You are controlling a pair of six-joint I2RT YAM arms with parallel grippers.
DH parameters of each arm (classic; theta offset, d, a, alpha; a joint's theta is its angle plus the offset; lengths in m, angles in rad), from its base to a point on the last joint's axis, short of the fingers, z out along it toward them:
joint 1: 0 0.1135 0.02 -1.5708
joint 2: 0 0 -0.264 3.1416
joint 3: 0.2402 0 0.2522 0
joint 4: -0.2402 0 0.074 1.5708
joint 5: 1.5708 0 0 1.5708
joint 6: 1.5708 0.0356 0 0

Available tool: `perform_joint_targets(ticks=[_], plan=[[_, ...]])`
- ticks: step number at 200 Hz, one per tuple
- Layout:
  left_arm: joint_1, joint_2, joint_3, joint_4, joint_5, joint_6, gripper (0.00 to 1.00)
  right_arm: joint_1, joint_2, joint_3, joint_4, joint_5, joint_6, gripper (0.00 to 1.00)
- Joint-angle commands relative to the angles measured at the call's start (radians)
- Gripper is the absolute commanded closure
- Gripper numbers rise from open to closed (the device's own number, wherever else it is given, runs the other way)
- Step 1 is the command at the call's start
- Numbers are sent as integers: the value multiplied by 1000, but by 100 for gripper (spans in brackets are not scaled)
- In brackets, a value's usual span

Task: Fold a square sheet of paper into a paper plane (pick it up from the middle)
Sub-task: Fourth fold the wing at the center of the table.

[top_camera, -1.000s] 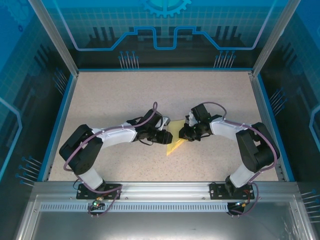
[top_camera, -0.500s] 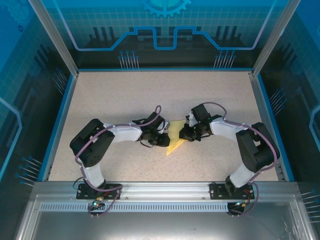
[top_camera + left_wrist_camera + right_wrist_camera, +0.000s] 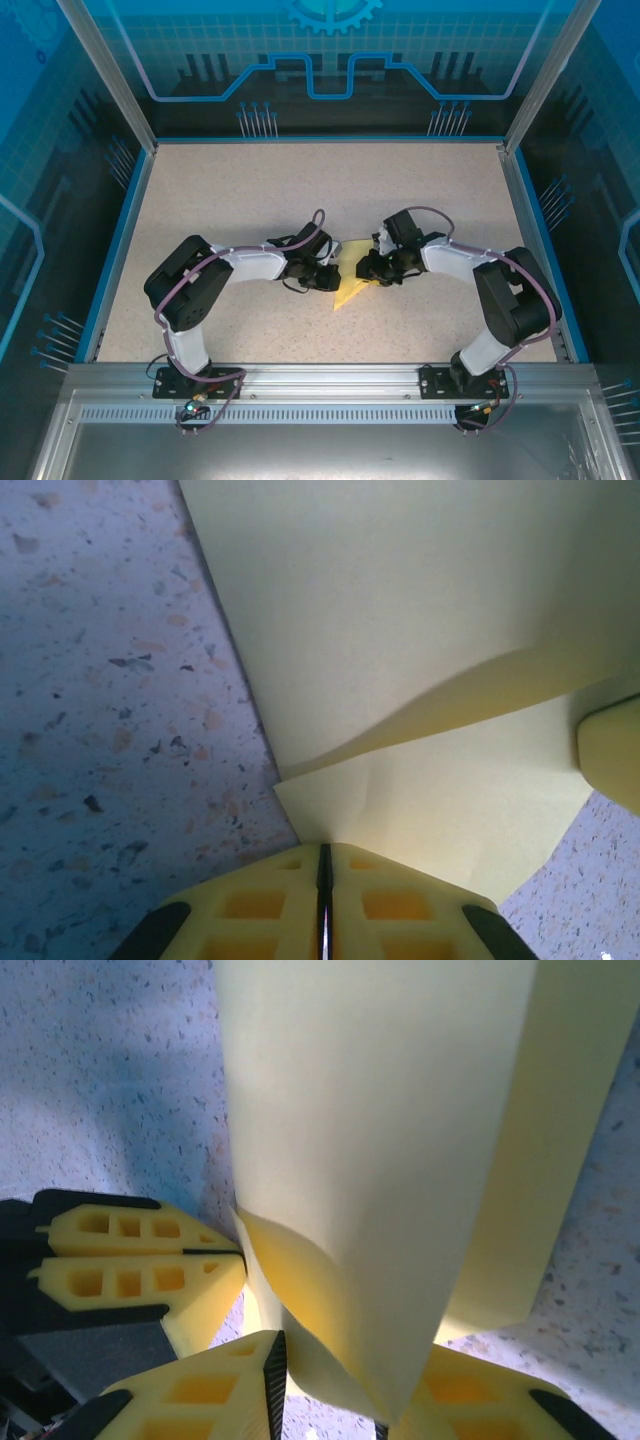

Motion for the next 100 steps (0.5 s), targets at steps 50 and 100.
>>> perform_joint_targets(ticks=[50,100], plan=[[3,44,37,12,17,25,90,28,-63,-72,81,-43,53,63],[4,42,34,15,24,26,90,36,-40,-56,103,-46,59,70]])
